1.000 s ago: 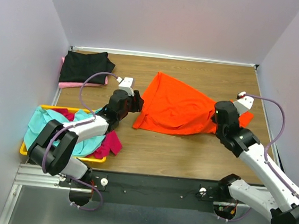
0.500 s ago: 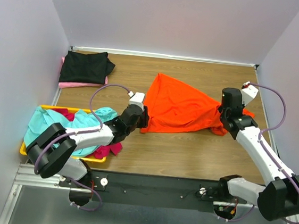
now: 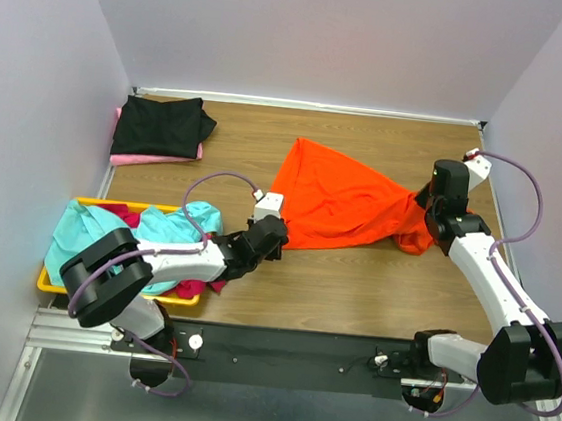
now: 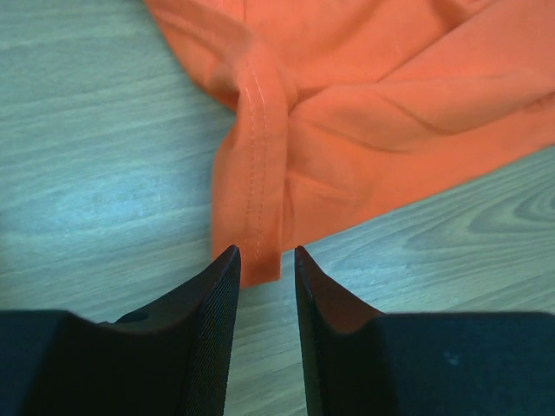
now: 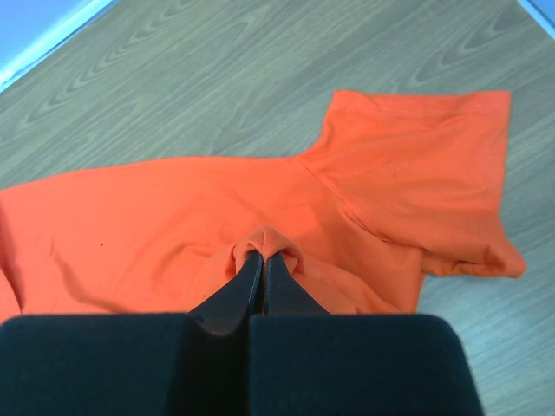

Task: Fold and stack the t-shirts
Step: Flatten the tshirt out

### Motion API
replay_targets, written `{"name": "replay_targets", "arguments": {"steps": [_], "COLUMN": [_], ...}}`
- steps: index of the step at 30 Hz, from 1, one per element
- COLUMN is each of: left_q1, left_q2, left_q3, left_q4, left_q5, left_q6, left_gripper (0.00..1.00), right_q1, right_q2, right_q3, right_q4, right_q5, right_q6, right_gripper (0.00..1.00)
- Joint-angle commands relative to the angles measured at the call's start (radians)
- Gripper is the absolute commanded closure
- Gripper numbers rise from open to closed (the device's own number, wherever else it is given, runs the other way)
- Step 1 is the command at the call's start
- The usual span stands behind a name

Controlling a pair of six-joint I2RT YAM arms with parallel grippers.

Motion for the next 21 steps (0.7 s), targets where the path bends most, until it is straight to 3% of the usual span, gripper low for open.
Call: {"name": "replay_targets", "arguments": {"steps": [1,16,21], "left_q1": [-0.023,-0.023,-0.023], "left_q2": [0.044,0.204,0.191], "left_q3": [0.036,0.128,0.118], "left_q4": [-0.044,-0.104,-0.126], "left_q5": [-0.048,-0.088,-0.108], "left_q6": [-0.038,-0.052,-0.067], "left_gripper": [0.61,0.6,0.74], "right_q1": [-0.017,-0.037,-0.043], "right_q2": [0.015,-0.008,-0.019], "right_q3": [0.008,-0.029,-0.034], "right_q4": [0.05,0.083,0.084], "right_q5": [-0.055,-0.118,-0.12], "right_q6": [-0.017,-0.013,-0.013], "right_gripper": [0.99,0.99,0.99]}}
